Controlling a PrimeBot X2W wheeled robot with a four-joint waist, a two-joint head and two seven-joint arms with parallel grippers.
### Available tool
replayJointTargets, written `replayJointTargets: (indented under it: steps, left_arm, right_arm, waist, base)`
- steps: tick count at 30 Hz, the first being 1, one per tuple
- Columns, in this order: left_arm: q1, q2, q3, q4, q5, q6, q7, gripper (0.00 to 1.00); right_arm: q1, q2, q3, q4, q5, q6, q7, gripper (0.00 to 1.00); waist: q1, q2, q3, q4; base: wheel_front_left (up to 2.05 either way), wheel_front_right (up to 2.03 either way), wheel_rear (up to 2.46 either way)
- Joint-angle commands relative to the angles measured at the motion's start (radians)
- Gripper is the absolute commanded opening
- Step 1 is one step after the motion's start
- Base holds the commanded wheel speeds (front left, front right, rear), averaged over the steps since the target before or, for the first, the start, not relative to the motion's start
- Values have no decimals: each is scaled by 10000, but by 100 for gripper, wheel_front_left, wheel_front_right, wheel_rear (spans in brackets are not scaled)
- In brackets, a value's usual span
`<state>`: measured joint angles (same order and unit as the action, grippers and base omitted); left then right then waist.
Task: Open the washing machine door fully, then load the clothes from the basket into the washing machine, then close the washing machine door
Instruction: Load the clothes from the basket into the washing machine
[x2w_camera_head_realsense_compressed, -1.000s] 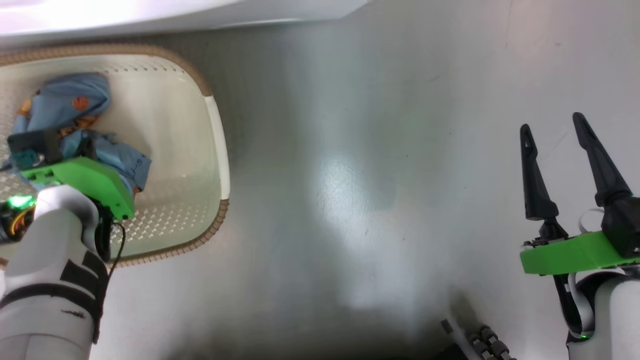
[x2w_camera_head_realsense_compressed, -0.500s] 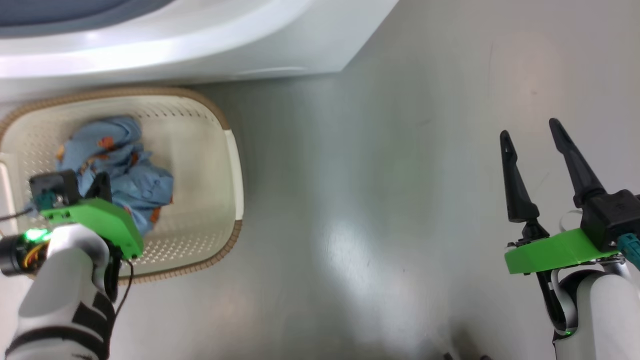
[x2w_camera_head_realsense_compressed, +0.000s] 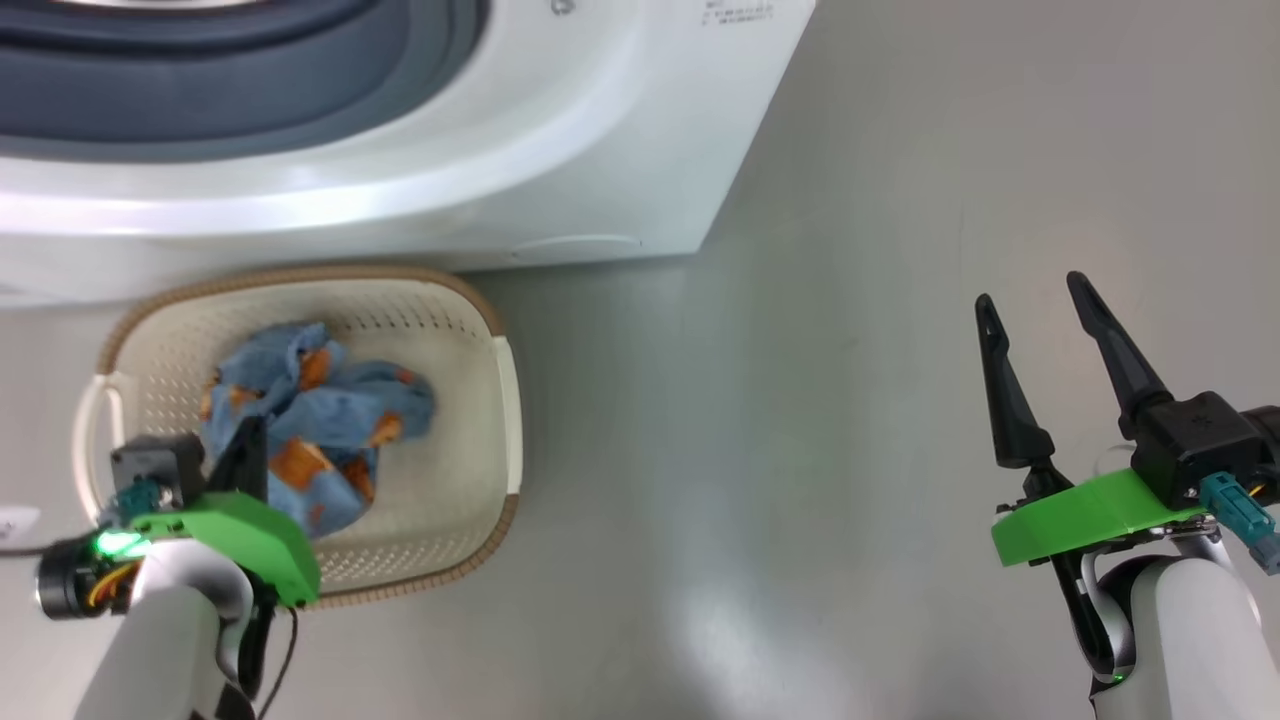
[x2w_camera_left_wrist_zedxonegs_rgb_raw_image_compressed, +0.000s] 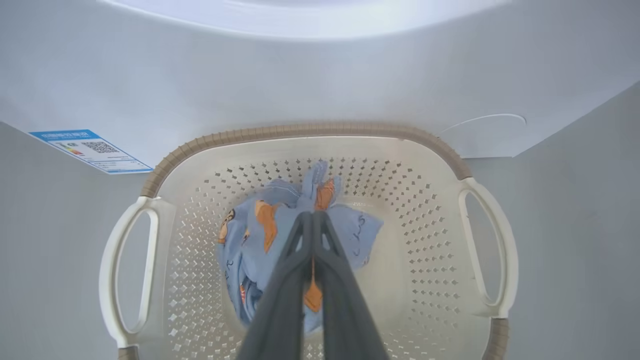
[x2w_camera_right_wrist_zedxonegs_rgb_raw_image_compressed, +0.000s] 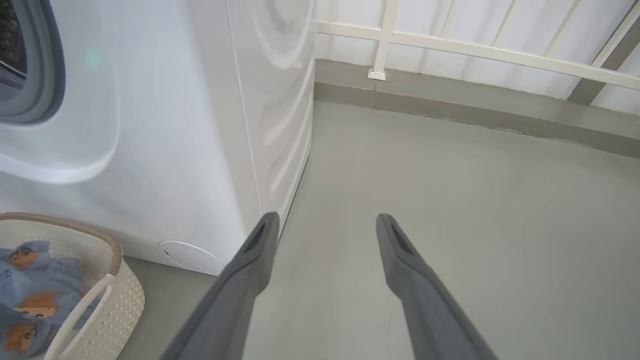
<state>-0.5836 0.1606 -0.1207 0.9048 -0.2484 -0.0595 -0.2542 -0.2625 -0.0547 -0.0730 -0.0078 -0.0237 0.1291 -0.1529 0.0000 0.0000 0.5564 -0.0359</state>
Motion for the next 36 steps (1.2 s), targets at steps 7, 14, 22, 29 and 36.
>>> replayJointTargets:
  steps: [7,14,22,29,36]
  left_arm:
    - [1345,198,473,-1662,360,-134,-75,0]
    - [2261,-111,716,-3192,545,-171,-76,0]
    - [3215,-303,946,-4598,788,-256,-76,0]
    - [4089,-553,1292,-5797,814,-299,-76,0]
    - [4897,-888,1501,-6612,662,-349,-76,0]
  right_arm:
    - [413,44,237,56,221,16,-98,100]
    - [673,44,124,141,276,16,-60,100]
    - [882,44,98,190,373,16,-15,100]
    - [1113,45,101,276,525,16,-64,100]
    - [1461,45,75,445,676,16,-93,100]
  waist:
    - [0,0,-1353,273]
    - [0,0,-2132,476]
    - [0,0,-2825,607]
    - [0,0,-3448,548]
    - [0,0,-4145,556]
  base:
    - [0,0,0]
    - [0,0,0]
    - [0,0,0]
    - [0,0,0]
    - [0,0,0]
